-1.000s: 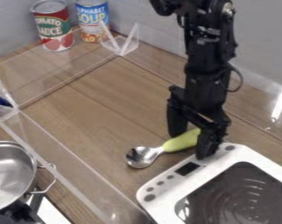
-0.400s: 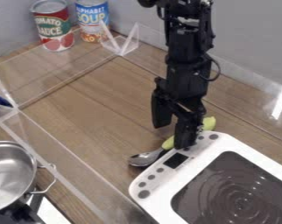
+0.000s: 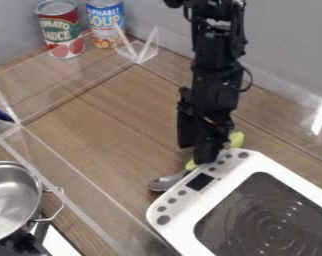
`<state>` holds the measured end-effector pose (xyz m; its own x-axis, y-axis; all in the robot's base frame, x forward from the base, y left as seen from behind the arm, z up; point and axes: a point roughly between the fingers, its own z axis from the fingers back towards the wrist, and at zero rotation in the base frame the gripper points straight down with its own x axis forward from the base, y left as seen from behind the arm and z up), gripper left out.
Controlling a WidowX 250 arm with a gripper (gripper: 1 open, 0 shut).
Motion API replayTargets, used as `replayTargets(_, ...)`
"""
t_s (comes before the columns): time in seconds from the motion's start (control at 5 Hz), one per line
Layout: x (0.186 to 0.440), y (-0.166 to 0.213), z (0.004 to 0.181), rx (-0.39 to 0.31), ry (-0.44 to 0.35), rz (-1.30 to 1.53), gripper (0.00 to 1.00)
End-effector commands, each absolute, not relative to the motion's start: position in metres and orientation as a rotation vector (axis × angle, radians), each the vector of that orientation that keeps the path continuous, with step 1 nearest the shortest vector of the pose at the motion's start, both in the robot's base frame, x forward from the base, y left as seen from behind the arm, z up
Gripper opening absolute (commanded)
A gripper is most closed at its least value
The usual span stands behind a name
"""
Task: Put green spoon on the white and black stove top
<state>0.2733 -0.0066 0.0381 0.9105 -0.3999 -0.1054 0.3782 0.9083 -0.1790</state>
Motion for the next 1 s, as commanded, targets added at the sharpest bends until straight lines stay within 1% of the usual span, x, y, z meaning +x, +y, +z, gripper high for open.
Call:
replayTargets(0.0, 0.2841, -0.0269, 0.0452, -0.155, 0.112, -0.395, 1.00)
replayTargets(0.6, 0.2904, -0.0306, 0.0443, -0.160, 0.141, -0.497, 1.00)
replayTargets(0.8, 0.2872, -0.0301, 0.0446, -0.164, 0.146, -0.484, 1.00)
